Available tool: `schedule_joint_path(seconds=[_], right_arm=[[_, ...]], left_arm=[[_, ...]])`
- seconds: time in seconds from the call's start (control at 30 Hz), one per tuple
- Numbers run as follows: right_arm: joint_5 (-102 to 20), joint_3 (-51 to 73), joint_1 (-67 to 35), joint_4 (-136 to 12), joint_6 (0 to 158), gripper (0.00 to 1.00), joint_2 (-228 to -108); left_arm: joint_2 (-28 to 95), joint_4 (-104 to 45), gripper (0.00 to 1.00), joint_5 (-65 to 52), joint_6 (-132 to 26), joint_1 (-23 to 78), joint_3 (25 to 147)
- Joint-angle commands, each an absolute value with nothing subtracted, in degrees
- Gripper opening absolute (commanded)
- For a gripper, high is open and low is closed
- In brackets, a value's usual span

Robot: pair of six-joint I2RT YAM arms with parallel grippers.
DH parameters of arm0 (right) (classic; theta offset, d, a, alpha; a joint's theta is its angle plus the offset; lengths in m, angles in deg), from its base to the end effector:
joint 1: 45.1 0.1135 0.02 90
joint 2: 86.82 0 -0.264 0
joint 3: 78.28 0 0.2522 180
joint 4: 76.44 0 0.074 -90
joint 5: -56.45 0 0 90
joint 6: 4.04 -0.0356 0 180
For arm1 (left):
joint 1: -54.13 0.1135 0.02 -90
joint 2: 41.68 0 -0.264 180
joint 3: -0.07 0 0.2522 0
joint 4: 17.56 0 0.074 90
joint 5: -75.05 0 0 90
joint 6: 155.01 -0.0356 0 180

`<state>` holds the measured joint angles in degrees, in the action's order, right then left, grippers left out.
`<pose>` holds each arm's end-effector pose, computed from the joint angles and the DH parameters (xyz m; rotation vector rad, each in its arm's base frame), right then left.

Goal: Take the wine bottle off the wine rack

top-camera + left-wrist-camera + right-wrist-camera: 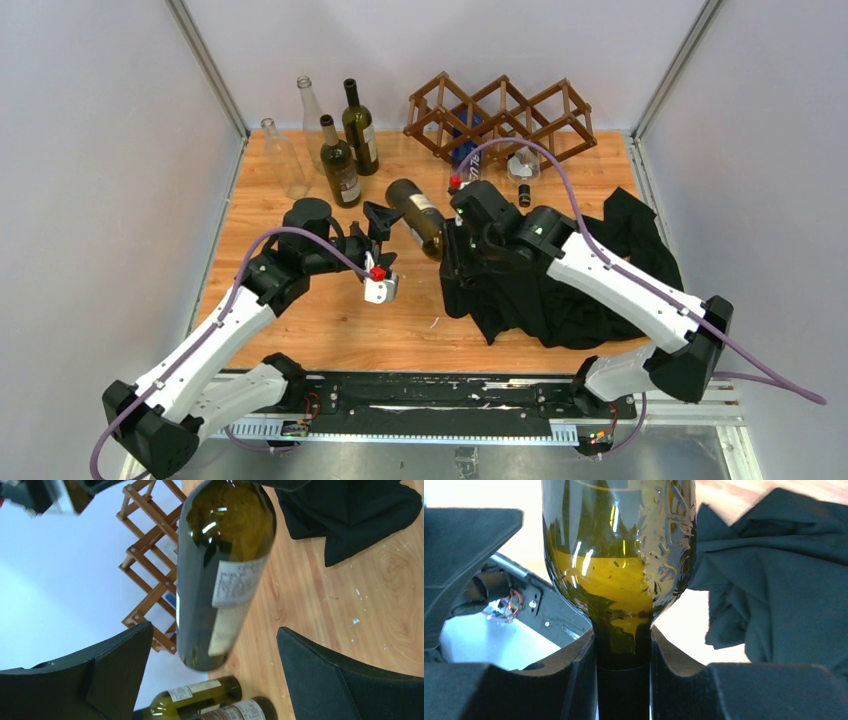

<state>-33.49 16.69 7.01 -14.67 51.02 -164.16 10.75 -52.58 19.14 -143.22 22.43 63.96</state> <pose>0.1727 0.2219 0.3711 -0.3676 2.4383 0.7174 0.1606 -0.1226 0.3315 1.7476 0.7668 -0.0433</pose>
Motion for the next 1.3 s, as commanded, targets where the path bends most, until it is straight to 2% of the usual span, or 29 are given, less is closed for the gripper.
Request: schedule_joint_path(seconds=[0.0,0.13,0.5,0.57,0.63,0.67,0.7,0.73,0.8,0.83,0.87,0.97,1.1,1.27], right_arm=[[-35.96,22.03,10.4,-19.28,51.83,0.0,-164.27],[-37.51,22.55,11.83,-19.68,51.99,0.0,-165.04],[-41.32,24.43,15.78,-21.47,52.94,0.0,-168.25],[-40.85,24.31,15.79,-21.5,53.04,0.0,-168.0],[-39.74,23.86,15.81,-21.49,53.09,0.0,-167.5],[-39.37,23.62,15.8,-21.53,53.09,0.06,-167.03],[-38.88,23.34,15.8,-21.61,53.13,0.19,-166.67],[-38.27,23.2,15.8,-21.68,53.24,0.36,-166.25],[-35.34,22.71,15.8,-21.7,53.35,0.61,-164.94],[-34.26,22.25,15.8,-21.83,53.31,0.72,-163.92],[-31.04,21.25,15.8,-22.37,53.22,0.83,-162.73],[-26.57,18.22,15.51,-25.91,53.74,0.9,-158.35],[-23.7,14.52,14.65,-30.57,54.89,0.91,-152.98],[-23.18,15.08,12.92,-32.04,54.78,0.92,-152.43]], left_arm=[[13.25,-55.56,1.0,17.41,-151.06,20.91,65.76],[14.6,-59.77,1.0,15.24,-154.82,20.45,65.13],[17.44,-54.0,1.0,11.64,-149.05,20.32,65.62],[17.79,-54.73,0.93,11.34,-148.46,20.39,66.25],[17.91,-55.44,0.82,11.4,-147.34,20.39,66.76],[17.75,-55.42,0.74,11.54,-146.59,20.36,66.82],[17.68,-55.24,0.65,11.61,-145.86,20.34,66.78],[17.32,-54.69,0.54,11.74,-145.08,20.33,66.63],[16.64,-51.25,0.24,11.6,-142.25,20.34,65.85],[16.24,-49.57,0.06,11.2,-139.91,20.41,65.33],[15.91,-46.07,0.0,10.51,-135.68,20.39,64.72],[16.31,-44.27,0.0,8.81,-128.07,20.43,66.17],[17.01,-46.16,0.0,9.41,-118.65,20.43,68.73],[17.61,-47.23,0.0,10.31,-111.2,20.45,70.42]])
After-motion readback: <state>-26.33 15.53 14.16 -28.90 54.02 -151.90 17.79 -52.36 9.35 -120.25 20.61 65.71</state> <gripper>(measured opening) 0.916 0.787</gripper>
